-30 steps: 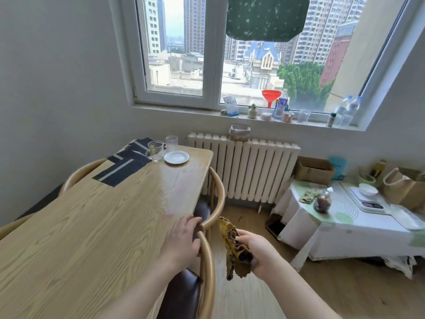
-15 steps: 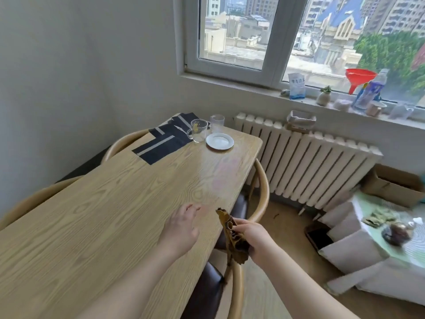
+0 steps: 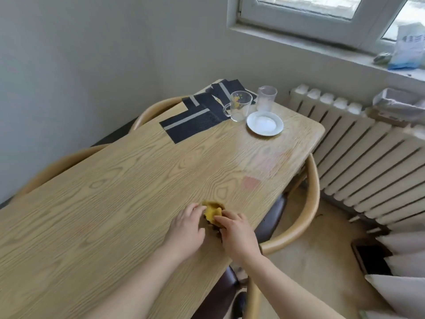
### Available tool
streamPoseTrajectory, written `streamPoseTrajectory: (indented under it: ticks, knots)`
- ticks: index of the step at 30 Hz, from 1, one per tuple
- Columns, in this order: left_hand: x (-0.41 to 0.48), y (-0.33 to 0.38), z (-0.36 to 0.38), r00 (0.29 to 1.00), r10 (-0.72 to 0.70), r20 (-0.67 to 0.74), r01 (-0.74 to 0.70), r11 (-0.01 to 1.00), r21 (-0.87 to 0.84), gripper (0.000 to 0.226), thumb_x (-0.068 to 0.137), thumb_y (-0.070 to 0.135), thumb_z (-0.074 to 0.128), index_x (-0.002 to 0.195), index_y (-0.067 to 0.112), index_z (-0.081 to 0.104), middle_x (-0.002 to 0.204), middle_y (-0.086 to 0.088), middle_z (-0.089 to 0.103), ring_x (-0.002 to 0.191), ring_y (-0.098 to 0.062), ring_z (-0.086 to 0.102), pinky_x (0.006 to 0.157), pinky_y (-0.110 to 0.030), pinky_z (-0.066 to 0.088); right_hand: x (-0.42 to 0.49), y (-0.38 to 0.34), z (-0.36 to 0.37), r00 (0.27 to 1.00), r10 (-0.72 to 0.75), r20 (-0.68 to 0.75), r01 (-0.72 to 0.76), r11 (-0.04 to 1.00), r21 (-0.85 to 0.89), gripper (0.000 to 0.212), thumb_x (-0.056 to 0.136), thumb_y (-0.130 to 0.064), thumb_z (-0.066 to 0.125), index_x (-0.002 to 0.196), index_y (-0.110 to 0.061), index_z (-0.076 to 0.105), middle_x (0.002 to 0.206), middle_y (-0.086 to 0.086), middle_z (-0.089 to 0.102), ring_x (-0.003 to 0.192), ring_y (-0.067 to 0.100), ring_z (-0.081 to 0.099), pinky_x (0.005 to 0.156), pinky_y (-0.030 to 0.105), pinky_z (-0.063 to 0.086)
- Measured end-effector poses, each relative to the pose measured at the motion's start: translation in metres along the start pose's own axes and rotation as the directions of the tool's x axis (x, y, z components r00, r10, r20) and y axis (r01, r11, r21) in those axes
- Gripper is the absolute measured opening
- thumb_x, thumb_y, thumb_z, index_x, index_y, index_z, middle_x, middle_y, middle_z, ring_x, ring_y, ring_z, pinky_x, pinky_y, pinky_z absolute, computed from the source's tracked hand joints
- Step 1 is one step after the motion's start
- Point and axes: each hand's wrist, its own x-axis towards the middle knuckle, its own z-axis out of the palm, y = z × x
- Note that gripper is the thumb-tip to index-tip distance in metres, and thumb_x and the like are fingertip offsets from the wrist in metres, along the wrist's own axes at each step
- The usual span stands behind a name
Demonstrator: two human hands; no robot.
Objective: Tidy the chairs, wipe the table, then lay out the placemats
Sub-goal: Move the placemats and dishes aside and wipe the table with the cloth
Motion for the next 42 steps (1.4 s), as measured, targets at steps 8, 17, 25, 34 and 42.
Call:
streamPoseTrajectory:
  ticks: [8, 17, 25, 34, 42]
  knots:
    - [0.029, -0.008, 0.007, 0.997, -0.072, -0.004, 0.072, 0.997, 0.001, 0.055, 0.093, 0.021, 0.050, 0.145, 0.025, 0.031, 0.153, 0.004, 0.025, 0.140, -0.016, 0.026, 0.115, -0.033, 0.024, 0.030, 0.023, 0.009, 0.931, -0.248, 0.268, 0.317, 0.913, -0.257, 0.050, 0.096, -0.016, 0.045, 0.145, -0.021, 0.038, 0.154, 0.001, 0.028, 0.130, 0.029, 0.034, 0.102, 0.039, 0.036]
    - [0.050, -0.014, 0.003, 0.996, -0.086, 0.025, 0.087, 0.996, -0.029, 0.056, 0.094, 0.020, 0.049, 0.146, 0.024, 0.029, 0.153, 0.002, 0.022, 0.140, -0.017, 0.024, 0.116, -0.034, 0.022, 0.074, 0.069, -0.023, 0.994, 0.019, 0.104, 0.019, 0.937, -0.350, 0.052, 0.097, -0.012, 0.037, 0.146, -0.026, 0.036, 0.156, -0.003, 0.026, 0.130, 0.025, 0.032, 0.099, 0.036, 0.040]
    - [0.060, -0.016, 0.005, 0.996, -0.090, -0.011, 0.090, 0.996, -0.004, 0.056, 0.093, 0.022, 0.049, 0.146, 0.025, 0.029, 0.154, 0.003, 0.022, 0.142, -0.017, 0.022, 0.116, -0.037, 0.022, 0.052, 0.032, -0.002, 0.947, -0.228, 0.224, 0.284, 0.921, -0.264, 0.047, 0.094, -0.018, 0.043, 0.141, -0.023, 0.044, 0.152, -0.002, 0.035, 0.120, 0.028, 0.041, 0.096, 0.040, 0.040]
    - [0.067, -0.007, 0.003, 0.997, -0.075, -0.016, 0.075, 0.997, 0.006, 0.058, 0.094, 0.020, 0.047, 0.148, 0.025, 0.025, 0.156, 0.002, 0.018, 0.143, -0.017, 0.018, 0.118, -0.035, 0.019, 0.084, 0.073, -0.023, 0.966, -0.159, 0.207, 0.221, 0.918, -0.330, 0.050, 0.098, -0.019, 0.038, 0.147, -0.028, 0.034, 0.157, -0.004, 0.025, 0.135, 0.028, 0.031, 0.101, 0.040, 0.038]
    - [0.072, 0.001, 0.003, 0.997, -0.071, -0.033, 0.071, 0.997, 0.023, 0.059, 0.095, 0.019, 0.046, 0.149, 0.022, 0.022, 0.157, 0.001, 0.016, 0.144, -0.017, 0.017, 0.118, -0.034, 0.016, 0.100, 0.096, -0.045, 0.991, 0.084, 0.108, -0.033, 0.911, -0.410, 0.060, 0.095, -0.011, 0.038, 0.152, -0.023, 0.022, 0.161, 0.000, 0.013, 0.132, 0.030, 0.028, 0.101, 0.040, 0.035]
